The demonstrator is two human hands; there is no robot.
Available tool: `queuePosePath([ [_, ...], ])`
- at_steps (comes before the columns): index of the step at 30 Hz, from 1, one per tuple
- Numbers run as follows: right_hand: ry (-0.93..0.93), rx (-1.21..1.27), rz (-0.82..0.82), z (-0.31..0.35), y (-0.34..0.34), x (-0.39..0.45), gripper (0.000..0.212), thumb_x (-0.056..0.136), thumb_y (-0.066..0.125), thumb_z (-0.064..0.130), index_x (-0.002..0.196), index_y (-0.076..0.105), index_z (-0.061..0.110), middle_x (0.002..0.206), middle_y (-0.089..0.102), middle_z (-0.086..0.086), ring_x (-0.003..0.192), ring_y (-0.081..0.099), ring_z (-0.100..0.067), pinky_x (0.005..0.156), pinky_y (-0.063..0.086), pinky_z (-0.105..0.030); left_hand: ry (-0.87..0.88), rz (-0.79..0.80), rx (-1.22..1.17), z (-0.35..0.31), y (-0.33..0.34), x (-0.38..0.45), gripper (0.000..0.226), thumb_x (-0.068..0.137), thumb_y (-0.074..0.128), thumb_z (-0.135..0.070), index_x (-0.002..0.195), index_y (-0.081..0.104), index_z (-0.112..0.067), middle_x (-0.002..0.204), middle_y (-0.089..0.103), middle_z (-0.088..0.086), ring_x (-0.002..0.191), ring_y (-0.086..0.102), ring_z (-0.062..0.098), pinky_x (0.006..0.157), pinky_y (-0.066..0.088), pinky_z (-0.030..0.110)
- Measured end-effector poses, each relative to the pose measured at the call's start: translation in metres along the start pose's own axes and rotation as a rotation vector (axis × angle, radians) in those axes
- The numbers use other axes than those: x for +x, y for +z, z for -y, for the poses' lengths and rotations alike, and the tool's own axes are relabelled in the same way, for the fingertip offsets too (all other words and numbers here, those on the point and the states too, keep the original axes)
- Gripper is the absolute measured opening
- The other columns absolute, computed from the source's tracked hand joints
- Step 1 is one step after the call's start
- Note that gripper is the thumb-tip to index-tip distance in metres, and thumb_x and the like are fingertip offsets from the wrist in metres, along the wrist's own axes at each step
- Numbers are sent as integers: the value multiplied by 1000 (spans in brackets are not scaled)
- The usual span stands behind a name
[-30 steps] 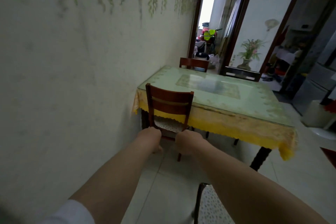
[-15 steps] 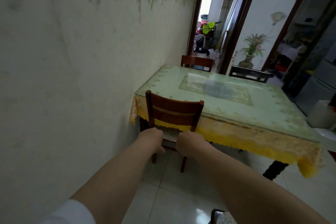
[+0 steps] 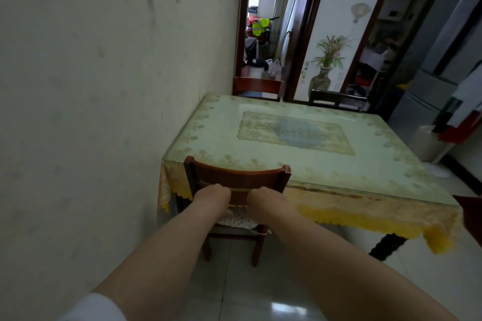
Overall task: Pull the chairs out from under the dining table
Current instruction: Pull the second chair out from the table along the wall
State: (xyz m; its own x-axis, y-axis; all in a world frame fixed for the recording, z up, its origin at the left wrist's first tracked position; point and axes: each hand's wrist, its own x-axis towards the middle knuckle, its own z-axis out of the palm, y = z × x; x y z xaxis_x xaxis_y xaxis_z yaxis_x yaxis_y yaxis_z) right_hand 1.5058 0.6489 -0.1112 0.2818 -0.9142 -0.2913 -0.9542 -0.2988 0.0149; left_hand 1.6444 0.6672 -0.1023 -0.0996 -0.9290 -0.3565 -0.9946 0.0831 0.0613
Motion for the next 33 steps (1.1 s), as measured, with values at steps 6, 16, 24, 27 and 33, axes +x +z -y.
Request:
queuePosePath([
  [6,-29,24,2,-3,-5,84,7,90,53,21,94,57,17,80,53,0,68,53,-21,52,43,-32,1,29,-19,23,-19,73,30,87,66,-38,105,59,-15,100,62,4,89,61,24,82,55,42],
  [16,-85,-36,111,-30,-8,199,10,91,54,15,101,55,13,86,54,-5,74,55,-23,58,48,-37,-36,66,-54,73,-22,184,37,81,74,-39,103,60,-13,100,64,7,88,63,24,69,53,37],
  [24,-43,-69,313,-38,29,242,18,88,58,14,106,61,13,95,63,-7,81,62,-25,62,52,-36,46,185,109,104,18,243,34,84,69,-38,109,58,-18,104,63,4,99,58,27,95,38,42],
  [27,-7,-43,295,-42,36,247,22,87,57,9,108,62,13,100,61,-7,89,62,-27,67,51,-36,74,166,130,104,20,253,14,88,62,-15,102,63,-14,94,63,6,86,61,26,73,46,38],
  [33,7,-45,297,-45,34,250,24,87,57,2,109,62,11,99,61,-8,89,61,-29,68,51,-38,99,217,132,100,20,267,27,87,57,-2,112,60,-12,110,58,9,100,57,29,80,51,40],
])
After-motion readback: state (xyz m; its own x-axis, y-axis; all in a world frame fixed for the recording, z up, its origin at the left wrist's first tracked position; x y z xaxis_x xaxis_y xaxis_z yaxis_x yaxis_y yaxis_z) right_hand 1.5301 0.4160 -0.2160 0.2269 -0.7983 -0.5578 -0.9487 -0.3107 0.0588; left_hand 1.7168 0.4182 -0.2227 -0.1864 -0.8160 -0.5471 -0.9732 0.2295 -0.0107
